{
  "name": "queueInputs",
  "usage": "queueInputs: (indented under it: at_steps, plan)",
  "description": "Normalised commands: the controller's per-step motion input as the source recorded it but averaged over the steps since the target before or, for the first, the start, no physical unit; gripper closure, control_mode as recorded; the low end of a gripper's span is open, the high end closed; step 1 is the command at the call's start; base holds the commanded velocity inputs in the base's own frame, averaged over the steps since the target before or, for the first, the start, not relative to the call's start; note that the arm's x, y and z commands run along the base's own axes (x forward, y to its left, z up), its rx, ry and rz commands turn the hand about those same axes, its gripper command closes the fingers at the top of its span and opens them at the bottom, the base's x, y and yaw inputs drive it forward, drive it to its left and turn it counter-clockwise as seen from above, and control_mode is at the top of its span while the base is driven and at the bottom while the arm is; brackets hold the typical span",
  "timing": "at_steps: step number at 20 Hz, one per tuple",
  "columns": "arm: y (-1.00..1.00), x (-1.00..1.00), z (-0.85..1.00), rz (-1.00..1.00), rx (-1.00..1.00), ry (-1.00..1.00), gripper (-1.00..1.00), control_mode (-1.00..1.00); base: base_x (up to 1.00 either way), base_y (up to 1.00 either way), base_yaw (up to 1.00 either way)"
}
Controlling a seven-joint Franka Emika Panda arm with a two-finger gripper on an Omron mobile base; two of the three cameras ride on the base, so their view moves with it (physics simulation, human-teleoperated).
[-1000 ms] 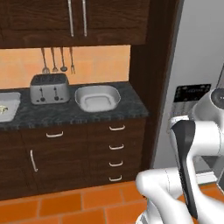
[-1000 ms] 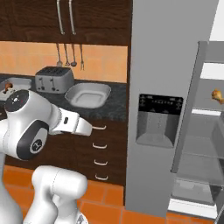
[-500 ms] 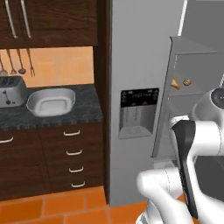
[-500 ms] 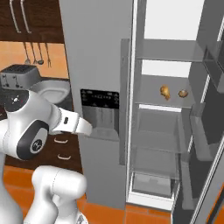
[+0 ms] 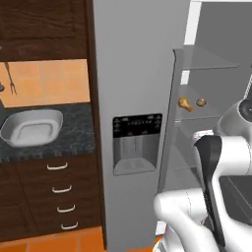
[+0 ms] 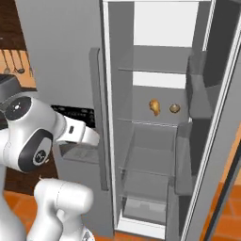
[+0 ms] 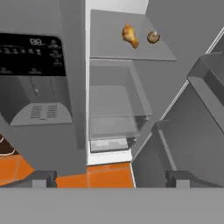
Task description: Place one mushroom and one chicken drumstick in each tupperware on the nearby counter, to pack two identical lunches.
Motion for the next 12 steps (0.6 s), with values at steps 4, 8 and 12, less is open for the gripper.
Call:
queueInputs:
  at_steps: [4,8,12]
  plan:
    - [0.0,0.0,0.0,0.0,0.0,0.0,-1.0,1.0,0.43,-0.71,-0.05]
    - [0.0,0.0,0.0,0.0,0.0,0.0,-1.0,1.0,0.72,-0.18,-0.04]
    - [0.0,0.0,0.0,0.0,0.0,0.0,-1.0,1.0,0.77,-0.31,0.0]
